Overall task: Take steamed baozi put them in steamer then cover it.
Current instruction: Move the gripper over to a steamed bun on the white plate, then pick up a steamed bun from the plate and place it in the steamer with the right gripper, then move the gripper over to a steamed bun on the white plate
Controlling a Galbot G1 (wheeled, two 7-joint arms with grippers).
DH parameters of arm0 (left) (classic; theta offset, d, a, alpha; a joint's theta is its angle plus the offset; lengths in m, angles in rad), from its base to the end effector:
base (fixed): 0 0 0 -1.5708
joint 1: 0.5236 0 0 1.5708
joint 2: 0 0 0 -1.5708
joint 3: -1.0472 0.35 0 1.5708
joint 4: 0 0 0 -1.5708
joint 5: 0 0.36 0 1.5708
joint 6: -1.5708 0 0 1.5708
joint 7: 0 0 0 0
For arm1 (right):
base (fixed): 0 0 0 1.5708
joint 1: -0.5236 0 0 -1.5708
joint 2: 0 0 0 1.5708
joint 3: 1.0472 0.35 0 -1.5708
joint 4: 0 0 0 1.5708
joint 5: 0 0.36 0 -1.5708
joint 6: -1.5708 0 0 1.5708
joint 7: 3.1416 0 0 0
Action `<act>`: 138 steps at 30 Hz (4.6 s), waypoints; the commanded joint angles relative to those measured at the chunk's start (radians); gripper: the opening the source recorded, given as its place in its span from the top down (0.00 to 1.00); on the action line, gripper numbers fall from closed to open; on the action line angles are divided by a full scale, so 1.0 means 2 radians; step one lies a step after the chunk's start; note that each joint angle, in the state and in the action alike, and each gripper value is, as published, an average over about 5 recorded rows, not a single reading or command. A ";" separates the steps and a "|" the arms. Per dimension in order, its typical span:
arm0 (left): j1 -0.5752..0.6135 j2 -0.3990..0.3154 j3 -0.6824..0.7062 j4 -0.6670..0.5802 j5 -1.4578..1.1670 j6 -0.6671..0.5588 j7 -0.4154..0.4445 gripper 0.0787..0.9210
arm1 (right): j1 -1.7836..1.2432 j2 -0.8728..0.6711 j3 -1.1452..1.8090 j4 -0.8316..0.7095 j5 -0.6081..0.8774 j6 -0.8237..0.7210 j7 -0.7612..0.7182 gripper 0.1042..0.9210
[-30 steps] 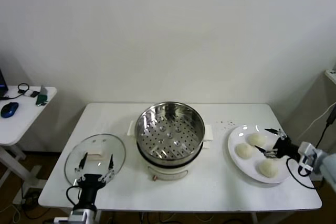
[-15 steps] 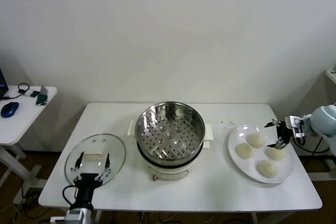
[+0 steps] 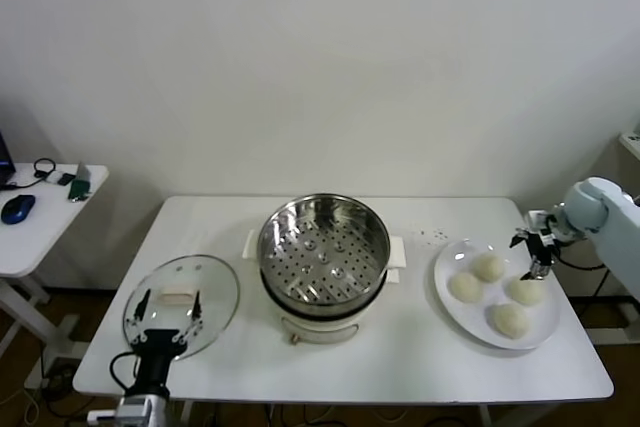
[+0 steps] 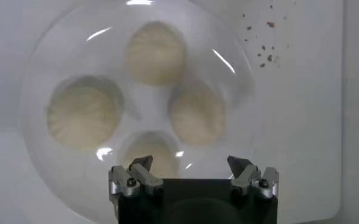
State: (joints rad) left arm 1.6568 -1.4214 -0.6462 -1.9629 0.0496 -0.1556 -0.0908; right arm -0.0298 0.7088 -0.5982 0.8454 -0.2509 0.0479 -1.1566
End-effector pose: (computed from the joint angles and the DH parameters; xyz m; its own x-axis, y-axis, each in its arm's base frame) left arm 0.1539 0.0718 -0.3563 -0.9939 -0.1062 0.0300 -0.0959 0.9655 0.2422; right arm 0.5443 -0.2891 -0.1988 -0.1934 -0.0262 0.9808 -0.9808 0.0301 -0.1927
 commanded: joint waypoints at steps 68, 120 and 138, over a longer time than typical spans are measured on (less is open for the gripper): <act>0.025 0.003 -0.001 0.003 -0.009 -0.003 -0.012 0.12 | 0.403 0.129 -0.360 0.139 0.146 0.114 -0.074 0.26; 0.012 0.003 0.005 0.004 -0.005 0.006 -0.011 0.12 | 0.196 0.376 -0.285 0.092 -0.144 0.255 -0.039 0.15; 0.022 0.005 0.003 0.000 -0.005 0.005 -0.014 0.12 | 0.369 0.236 -0.349 0.133 0.174 0.147 -0.035 0.12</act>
State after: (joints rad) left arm 1.6950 -1.4144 -0.6409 -1.9611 0.0386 -0.1447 -0.1179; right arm 0.5334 1.3350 -1.1886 1.0968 -0.2770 0.4929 -1.2591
